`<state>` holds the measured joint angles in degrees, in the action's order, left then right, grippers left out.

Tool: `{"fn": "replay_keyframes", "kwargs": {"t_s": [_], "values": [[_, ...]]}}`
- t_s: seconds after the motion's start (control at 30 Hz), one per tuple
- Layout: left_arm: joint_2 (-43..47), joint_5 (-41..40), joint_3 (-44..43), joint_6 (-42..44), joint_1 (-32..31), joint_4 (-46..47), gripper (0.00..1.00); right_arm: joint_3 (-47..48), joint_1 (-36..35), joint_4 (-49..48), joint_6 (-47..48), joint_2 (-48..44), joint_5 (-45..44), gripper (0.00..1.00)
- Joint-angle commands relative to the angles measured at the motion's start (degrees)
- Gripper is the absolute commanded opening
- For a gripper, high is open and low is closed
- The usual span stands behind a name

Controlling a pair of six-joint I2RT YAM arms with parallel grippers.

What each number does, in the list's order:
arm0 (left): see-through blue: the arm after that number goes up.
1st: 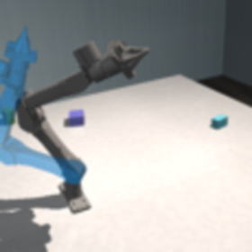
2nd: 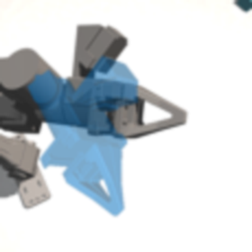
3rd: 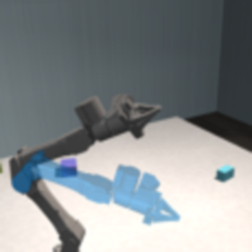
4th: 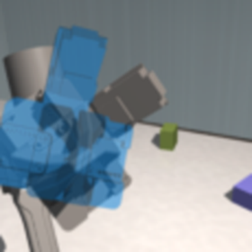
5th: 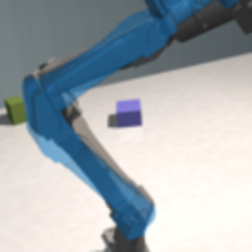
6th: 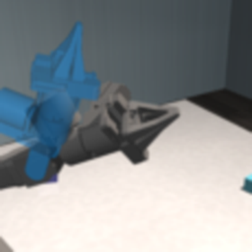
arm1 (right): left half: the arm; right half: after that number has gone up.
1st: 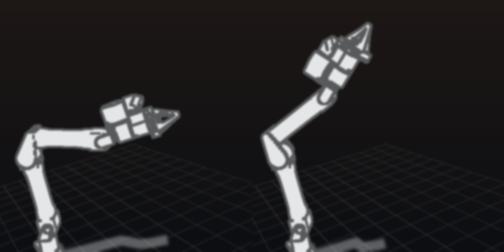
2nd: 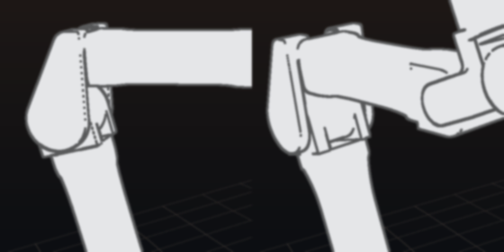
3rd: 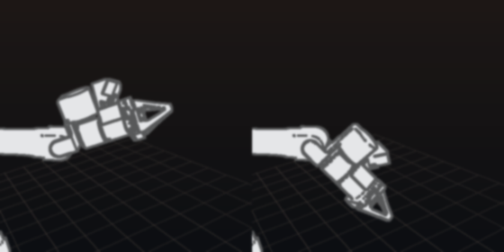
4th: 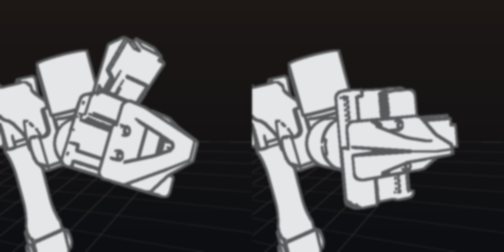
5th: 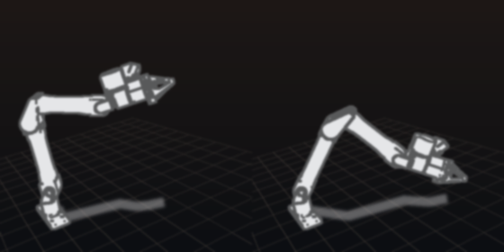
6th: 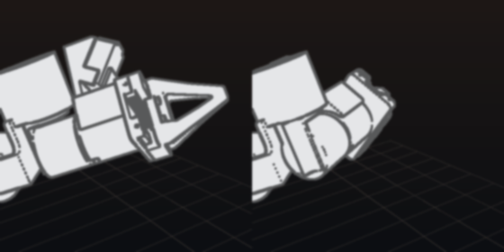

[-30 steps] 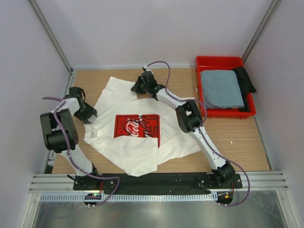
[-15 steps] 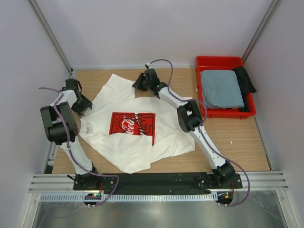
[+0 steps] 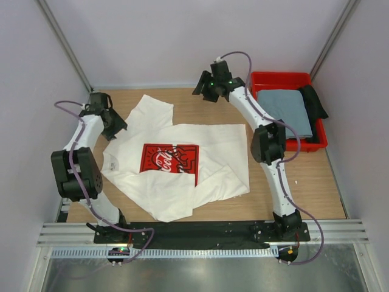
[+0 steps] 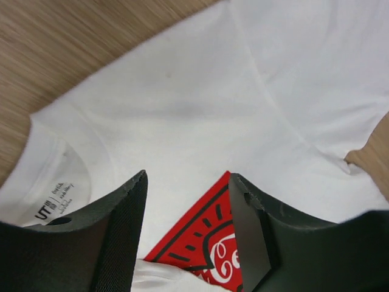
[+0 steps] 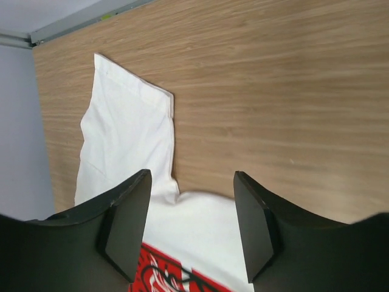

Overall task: Fold and stack the t-shirts
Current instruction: Flatten the tshirt out

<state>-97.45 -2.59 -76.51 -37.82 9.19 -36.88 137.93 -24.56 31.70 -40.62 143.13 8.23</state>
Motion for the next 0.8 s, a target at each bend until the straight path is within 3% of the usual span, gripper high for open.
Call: {"fn": "replay_keyframes", "kwargs": {"t_s": [0.0,0.1,0.13,0.17,0.33,0.43,0.77], "values": [[-0.19,1.27,2.06,1.17,-4.79,-1.61,0.58,-3.52,1.43,16.6,7.11,-10.76,-3.74,0.64],[-2.65,0.04,1.28,1.17,-7.95,-2.58,0.59,-9.41,2.06,25.41,12.21,-14.97,-7.34,0.68],[-5.09,-0.65,0.67,0.56,-8.66,-2.75,0.59,-17.0,2.06,25.95,15.1,-19.86,-8.05,0.7],[-5.9,-0.66,0.66,0.56,-8.66,-2.76,0.59,-17.08,2.06,25.95,15.13,-19.91,-8.05,0.7],[-9.42,-1.8,-0.31,-0.94,-10.68,-2.93,0.58,-35.34,2.14,17.45,17.94,-25.27,-14.38,0.68],[-11.09,-3.47,-0.92,-0.67,-10.68,-2.93,0.58,-38.34,2.06,10.95,18.12,-24.04,-15.69,0.64],[-21.02,-4.09,-8.12,-1.37,-10.6,-4.16,0.57,-35.9,2.58,4.07,19.97,-14.47,-21.76,0.64]]}}
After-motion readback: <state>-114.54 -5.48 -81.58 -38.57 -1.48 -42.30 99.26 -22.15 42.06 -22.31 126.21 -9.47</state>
